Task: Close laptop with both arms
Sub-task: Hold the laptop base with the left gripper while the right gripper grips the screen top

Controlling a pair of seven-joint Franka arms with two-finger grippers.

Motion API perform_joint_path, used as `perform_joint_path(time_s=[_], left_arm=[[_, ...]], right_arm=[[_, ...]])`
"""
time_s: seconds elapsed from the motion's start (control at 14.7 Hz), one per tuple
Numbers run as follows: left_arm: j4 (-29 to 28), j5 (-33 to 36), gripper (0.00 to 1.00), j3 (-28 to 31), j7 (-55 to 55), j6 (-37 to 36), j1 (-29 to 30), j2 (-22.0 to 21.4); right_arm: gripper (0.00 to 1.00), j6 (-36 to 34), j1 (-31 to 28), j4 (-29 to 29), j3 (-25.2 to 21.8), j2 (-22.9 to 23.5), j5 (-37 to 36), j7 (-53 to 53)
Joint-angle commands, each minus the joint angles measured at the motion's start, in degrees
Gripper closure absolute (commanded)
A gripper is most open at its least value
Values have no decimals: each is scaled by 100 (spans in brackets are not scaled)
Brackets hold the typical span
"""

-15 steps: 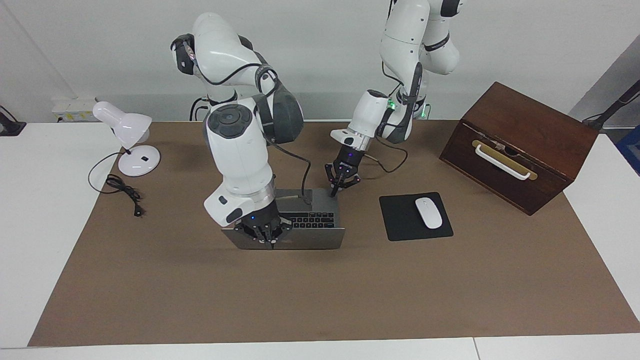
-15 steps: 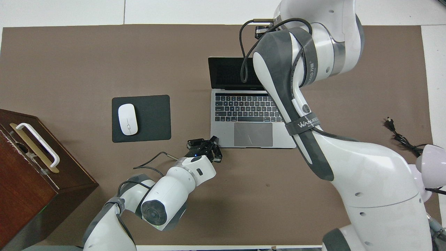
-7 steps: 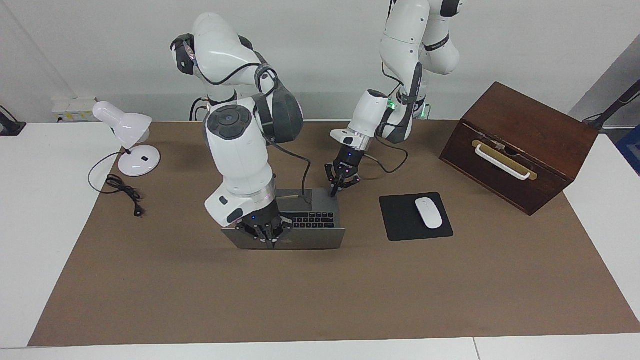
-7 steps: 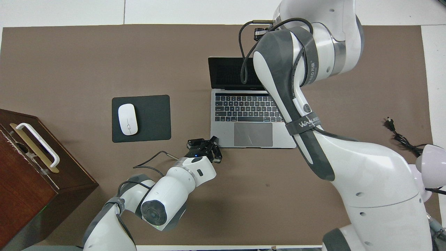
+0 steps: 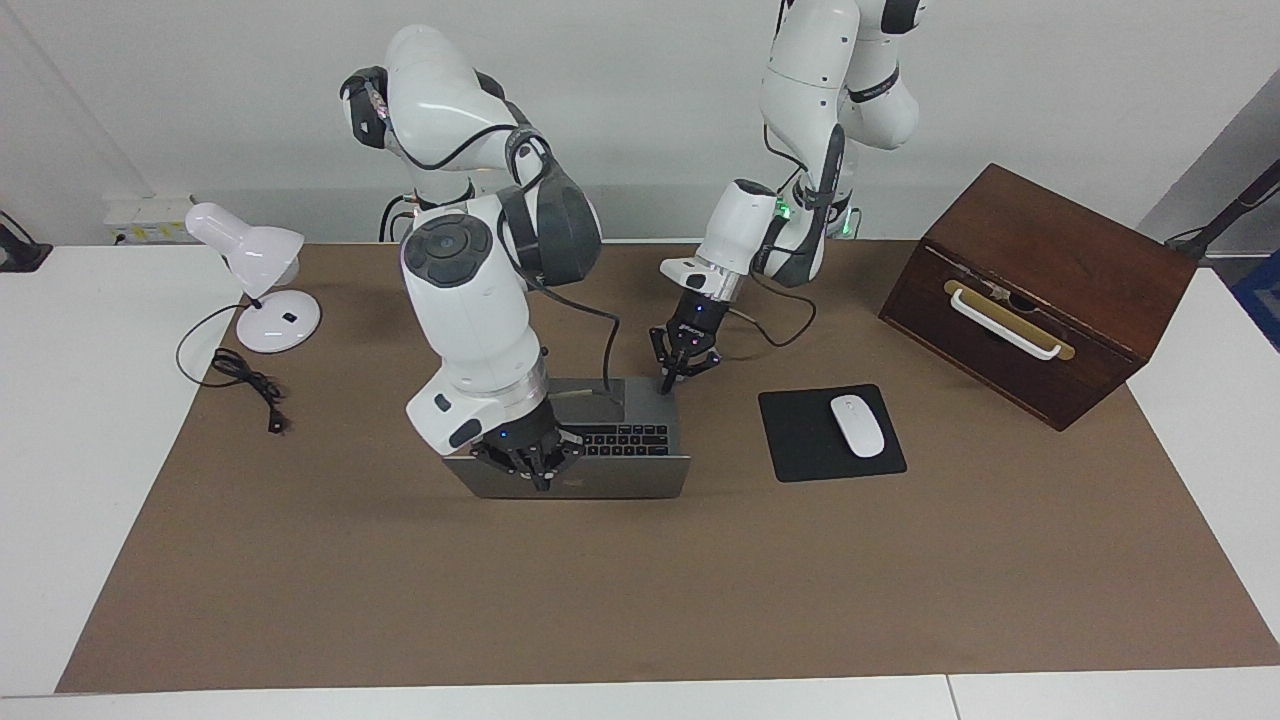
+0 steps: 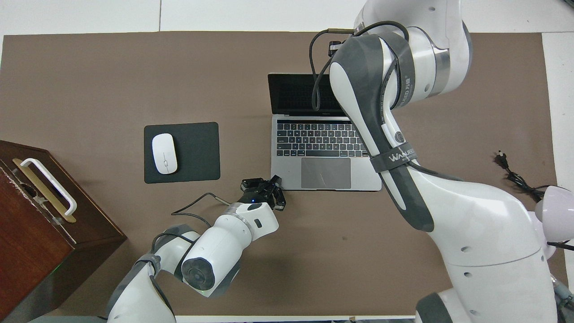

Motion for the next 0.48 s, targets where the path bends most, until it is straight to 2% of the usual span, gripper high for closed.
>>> perform_joint_path(time_s=[0.0, 0.2, 0.41], left_arm=[[-371, -55, 100, 72, 171, -177, -35, 103], [-398, -55, 100, 72, 241, -186, -27, 103], [-441, -55, 100, 72, 267, -186, -27, 103]], right_arm=[[100, -269, 13, 150, -80, 88, 159, 88], [100, -585, 13, 150, -97, 88, 554, 105], [100, -893, 13, 142, -62, 97, 581, 193]])
